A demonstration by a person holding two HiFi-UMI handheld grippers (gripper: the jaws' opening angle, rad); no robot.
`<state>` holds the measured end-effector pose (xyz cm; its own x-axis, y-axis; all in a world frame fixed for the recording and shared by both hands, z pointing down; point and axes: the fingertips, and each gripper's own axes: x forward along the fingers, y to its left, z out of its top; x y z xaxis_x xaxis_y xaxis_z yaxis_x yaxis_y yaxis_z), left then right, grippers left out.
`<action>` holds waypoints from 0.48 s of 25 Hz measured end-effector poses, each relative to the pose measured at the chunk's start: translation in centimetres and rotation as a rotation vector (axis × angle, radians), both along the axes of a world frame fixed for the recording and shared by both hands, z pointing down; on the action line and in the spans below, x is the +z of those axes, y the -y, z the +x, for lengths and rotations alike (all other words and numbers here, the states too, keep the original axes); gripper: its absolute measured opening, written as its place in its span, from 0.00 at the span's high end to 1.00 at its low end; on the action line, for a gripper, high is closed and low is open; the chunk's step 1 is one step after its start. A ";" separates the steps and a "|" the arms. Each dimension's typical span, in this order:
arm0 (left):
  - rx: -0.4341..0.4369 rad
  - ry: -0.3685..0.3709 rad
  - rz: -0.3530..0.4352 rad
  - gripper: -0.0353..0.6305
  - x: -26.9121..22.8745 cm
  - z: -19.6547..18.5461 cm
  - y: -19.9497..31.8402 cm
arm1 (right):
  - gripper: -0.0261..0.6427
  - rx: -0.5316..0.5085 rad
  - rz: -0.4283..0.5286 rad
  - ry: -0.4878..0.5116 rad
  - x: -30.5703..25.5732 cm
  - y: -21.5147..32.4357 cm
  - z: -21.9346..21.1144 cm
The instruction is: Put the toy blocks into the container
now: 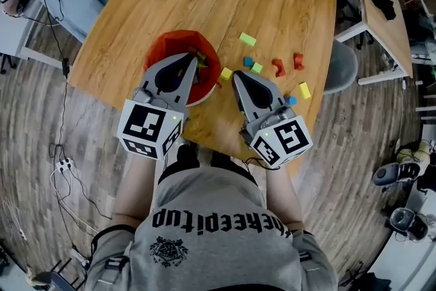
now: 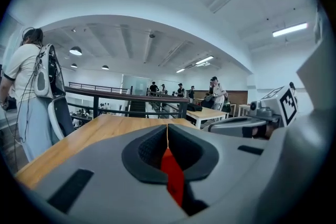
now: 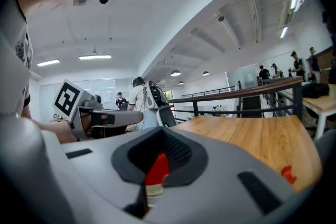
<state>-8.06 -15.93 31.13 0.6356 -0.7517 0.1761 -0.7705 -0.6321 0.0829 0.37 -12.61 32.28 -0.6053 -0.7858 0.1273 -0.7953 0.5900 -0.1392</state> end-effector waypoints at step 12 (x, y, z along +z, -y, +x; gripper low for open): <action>0.199 -0.015 0.003 0.92 -0.2 7.6 -2.1 | 0.94 0.169 0.006 -0.012 -0.3 -2.0 6.9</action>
<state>-0.44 -13.80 30.96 0.7744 -0.6111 0.1639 -0.6287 -0.7722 0.0916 7.24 -10.59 31.99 -0.4632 -0.8768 0.1289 -0.8847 0.4489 -0.1260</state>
